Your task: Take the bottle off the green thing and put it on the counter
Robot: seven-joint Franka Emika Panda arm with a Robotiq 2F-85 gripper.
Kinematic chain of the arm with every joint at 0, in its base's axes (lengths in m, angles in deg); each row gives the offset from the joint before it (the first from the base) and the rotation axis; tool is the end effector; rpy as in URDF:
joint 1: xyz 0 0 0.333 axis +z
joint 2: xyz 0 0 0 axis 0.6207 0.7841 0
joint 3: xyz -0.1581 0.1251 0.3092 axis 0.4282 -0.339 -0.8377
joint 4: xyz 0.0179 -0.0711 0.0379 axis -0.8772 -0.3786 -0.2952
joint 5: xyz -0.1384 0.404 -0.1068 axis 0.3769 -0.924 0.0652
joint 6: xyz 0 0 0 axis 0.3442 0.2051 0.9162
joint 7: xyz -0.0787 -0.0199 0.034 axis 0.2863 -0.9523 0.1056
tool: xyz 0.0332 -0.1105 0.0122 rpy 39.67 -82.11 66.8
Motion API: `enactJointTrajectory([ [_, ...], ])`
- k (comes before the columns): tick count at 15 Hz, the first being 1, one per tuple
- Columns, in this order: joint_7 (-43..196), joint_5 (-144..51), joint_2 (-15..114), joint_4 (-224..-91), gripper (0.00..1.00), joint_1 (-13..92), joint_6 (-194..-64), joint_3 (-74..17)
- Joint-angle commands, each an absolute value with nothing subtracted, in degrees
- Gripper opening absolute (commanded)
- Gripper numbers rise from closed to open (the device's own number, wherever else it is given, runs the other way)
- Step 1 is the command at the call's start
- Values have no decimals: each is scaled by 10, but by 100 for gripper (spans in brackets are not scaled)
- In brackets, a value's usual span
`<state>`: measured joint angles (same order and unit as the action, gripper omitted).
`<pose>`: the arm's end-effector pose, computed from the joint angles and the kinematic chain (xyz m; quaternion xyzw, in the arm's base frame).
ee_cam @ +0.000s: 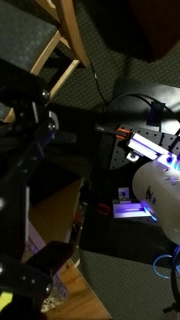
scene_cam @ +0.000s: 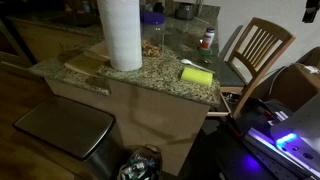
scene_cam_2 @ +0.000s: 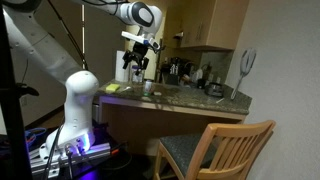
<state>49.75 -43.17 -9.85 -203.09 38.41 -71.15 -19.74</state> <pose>0.2856 -0.0984 0.5586 -0.9794 -0.1197 0.1495 0.0648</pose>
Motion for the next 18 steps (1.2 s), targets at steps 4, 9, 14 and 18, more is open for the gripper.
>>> enactJointTrajectory([
  [4, 550, -528, -77, -1956, 100, 413, -662, -250],
  [9, 575, -608, -61, -1891, 100, 436, -566, -295],
  [14, 607, -586, -24, -1907, 100, 422, -604, -313],
  [18, 654, -580, -15, -1999, 100, 417, -800, -340],
])
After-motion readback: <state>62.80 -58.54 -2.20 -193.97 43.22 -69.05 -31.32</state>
